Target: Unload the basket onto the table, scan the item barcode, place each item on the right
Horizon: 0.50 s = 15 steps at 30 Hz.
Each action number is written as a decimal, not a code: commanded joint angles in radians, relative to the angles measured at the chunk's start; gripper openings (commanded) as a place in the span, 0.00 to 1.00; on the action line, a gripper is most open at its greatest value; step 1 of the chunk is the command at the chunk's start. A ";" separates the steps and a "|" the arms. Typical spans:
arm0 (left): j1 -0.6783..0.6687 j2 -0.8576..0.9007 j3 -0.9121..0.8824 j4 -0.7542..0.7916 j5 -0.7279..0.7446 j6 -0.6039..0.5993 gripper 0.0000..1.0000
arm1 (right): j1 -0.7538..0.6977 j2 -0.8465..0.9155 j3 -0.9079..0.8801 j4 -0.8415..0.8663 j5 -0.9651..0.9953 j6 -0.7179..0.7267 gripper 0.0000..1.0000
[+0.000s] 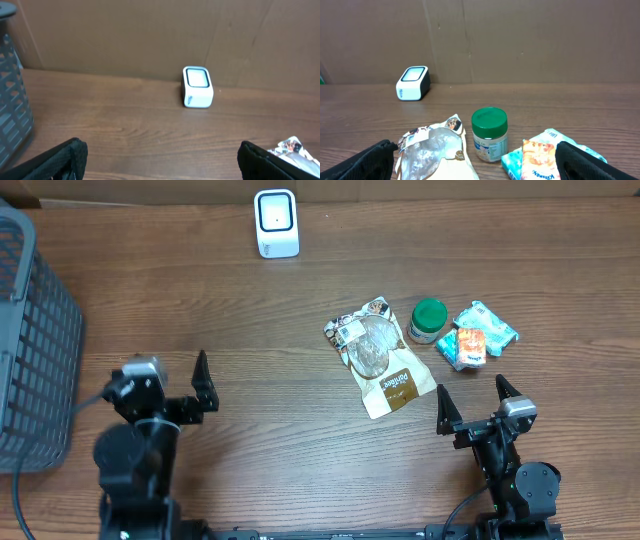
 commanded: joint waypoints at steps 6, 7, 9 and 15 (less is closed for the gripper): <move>-0.018 -0.208 -0.171 0.021 -0.078 0.014 1.00 | -0.003 -0.012 -0.011 0.005 -0.006 0.006 1.00; -0.018 -0.223 -0.185 0.022 -0.090 0.013 1.00 | -0.003 -0.012 -0.011 0.005 -0.005 0.006 1.00; -0.018 -0.252 -0.214 0.022 -0.104 0.014 1.00 | -0.003 -0.012 -0.011 0.005 -0.006 0.006 1.00; -0.018 -0.329 -0.294 0.060 -0.111 0.013 1.00 | -0.003 -0.012 -0.011 0.005 -0.006 0.006 1.00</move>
